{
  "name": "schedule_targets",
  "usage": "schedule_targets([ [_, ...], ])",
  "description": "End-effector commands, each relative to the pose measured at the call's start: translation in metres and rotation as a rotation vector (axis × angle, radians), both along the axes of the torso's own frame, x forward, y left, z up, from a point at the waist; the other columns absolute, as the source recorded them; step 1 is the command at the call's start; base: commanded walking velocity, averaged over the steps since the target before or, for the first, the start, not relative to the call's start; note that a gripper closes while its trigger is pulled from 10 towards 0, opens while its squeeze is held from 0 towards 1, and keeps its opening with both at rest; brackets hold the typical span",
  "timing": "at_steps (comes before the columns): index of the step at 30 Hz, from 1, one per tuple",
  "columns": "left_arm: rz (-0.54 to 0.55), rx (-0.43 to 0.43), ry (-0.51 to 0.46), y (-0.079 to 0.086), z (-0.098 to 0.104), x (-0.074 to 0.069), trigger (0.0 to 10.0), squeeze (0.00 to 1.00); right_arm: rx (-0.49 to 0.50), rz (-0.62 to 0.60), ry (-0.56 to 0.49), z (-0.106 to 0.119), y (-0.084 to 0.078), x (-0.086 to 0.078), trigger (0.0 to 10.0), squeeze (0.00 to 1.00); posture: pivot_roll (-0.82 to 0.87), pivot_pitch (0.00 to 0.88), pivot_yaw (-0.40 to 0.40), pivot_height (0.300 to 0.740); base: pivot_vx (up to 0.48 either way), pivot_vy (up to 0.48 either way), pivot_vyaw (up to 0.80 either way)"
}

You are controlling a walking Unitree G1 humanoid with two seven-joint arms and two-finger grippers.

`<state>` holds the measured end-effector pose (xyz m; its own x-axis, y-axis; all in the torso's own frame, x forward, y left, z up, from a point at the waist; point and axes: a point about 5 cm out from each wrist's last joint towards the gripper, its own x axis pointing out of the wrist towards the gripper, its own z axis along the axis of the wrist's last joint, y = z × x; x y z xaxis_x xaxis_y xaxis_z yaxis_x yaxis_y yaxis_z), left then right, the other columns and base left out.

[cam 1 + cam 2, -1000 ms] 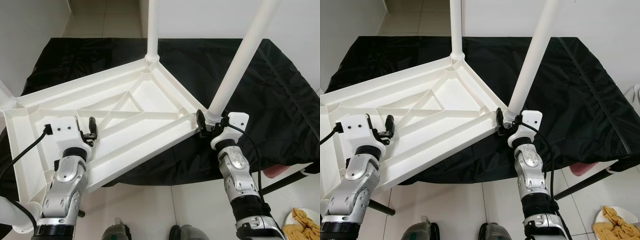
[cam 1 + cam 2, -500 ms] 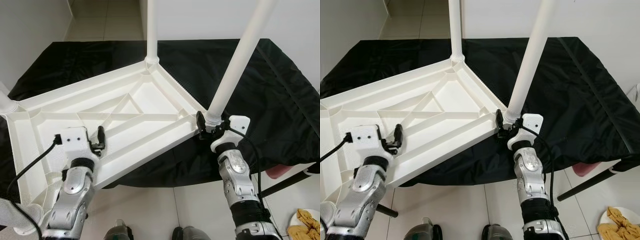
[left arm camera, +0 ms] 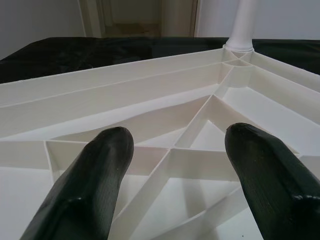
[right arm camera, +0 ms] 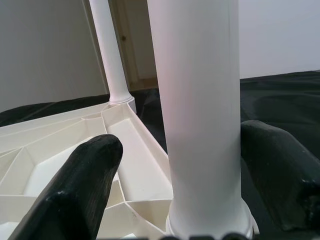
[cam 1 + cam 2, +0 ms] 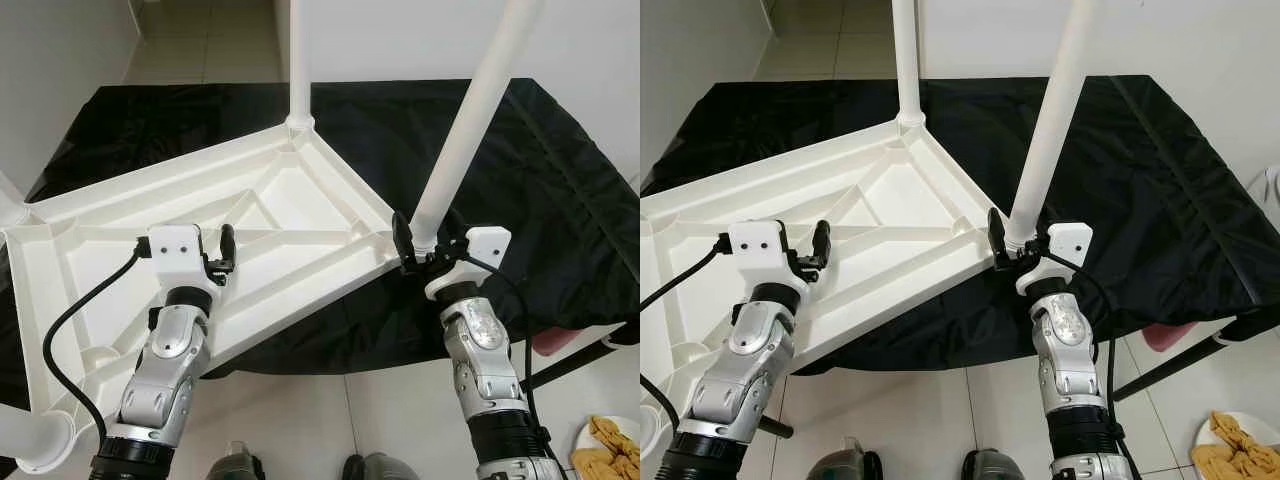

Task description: Building children table

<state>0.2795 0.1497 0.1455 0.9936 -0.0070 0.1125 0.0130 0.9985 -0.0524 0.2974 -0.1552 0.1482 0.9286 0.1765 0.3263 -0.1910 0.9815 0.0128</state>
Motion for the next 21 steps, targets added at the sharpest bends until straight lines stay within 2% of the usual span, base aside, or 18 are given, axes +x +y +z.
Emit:
schedule_targets([
  [1,-0.172,0.041,-0.012,-0.010,-0.001,0.000,10.0,0.00,0.004,0.005,-0.016,0.002,0.002,-0.003,10.0,0.00,0.01,0.026,0.001,0.740,0.000,0.000,0.00],
  [9,-0.172,0.034,-0.002,-0.012,-0.005,-0.003,10.0,0.00,-0.012,0.007,-0.003,-0.001,0.000,-0.009,10.0,0.00,0.02,0.039,-0.004,0.740,0.000,0.000,0.00],
  [13,-0.222,0.096,-0.006,-0.020,-0.009,-0.014,10.0,0.00,-0.022,0.013,0.020,-0.005,-0.001,-0.008,10.0,0.00,0.03,0.053,-0.015,0.740,0.000,0.000,0.00],
  [21,-0.221,0.128,-0.014,-0.022,-0.010,-0.016,10.0,0.00,-0.022,0.018,0.033,-0.007,0.000,-0.007,10.0,0.00,0.04,0.048,-0.014,0.740,0.000,0.000,0.00],
])
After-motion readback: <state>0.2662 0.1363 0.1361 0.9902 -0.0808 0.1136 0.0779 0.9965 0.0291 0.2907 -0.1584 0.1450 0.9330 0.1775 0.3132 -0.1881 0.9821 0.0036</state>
